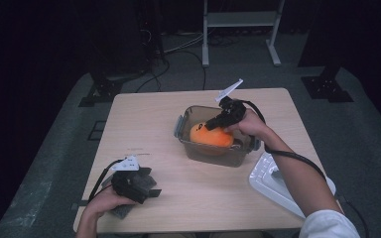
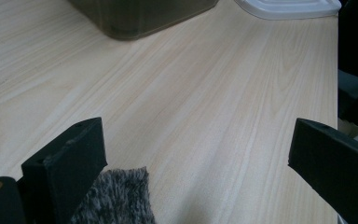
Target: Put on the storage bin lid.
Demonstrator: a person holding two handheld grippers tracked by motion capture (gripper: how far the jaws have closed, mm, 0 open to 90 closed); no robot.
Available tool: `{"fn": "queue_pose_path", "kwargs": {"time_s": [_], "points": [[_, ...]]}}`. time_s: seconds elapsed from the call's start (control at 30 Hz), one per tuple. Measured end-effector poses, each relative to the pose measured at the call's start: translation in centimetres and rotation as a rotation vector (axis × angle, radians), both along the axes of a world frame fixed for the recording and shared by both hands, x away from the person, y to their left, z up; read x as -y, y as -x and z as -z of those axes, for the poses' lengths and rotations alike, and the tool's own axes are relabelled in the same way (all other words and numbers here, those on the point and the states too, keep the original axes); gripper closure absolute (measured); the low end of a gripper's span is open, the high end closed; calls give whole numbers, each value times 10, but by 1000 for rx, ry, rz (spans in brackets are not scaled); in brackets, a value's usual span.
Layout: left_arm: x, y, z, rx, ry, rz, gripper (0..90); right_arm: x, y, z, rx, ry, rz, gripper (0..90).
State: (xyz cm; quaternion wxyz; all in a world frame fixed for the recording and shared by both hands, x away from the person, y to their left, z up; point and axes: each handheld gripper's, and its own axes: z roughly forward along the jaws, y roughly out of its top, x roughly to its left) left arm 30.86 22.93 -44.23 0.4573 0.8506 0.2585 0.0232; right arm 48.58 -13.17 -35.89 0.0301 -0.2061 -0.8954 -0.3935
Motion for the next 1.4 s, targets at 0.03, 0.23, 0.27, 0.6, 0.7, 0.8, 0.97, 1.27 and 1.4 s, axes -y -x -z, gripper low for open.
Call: {"fn": "queue_pose_path", "kwargs": {"time_s": [0.03, 0.23, 0.27, 0.6, 0.7, 0.8, 0.97, 1.27, 1.4], "points": [[0, 0, 0, -1, -1, -1, 31, 0, 0, 0, -1, 2, 0, 794], [1, 0, 0, 0, -1, 1, 31, 0, 0, -1, -1, 6, -1, 792], [1, 0, 0, 0, -2, 2, 31, 0, 1, -1, 0, 7, 0, 791], [1, 0, 0, 1, -2, 3, 32, 0, 1, -1, -4, 13, 2, 783], [0, 0, 0, 1, -2, 3, 31, 1, 1, -2, -2, 14, 0, 782], [1, 0, 0, 2, -3, 3, 31, 2, 2, -2, -6, 16, 4, 777], [1, 0, 0, 2, -4, 4, 31, 3, 3, -3, -9, 21, 5, 779], [1, 0, 0, 2, -5, 4, 31, 4, 3, -2, -8, 27, 4, 783], [1, 0, 0, 3, -4, 4, 31, 3, 3, 0, -10, 32, 4, 788]]}}
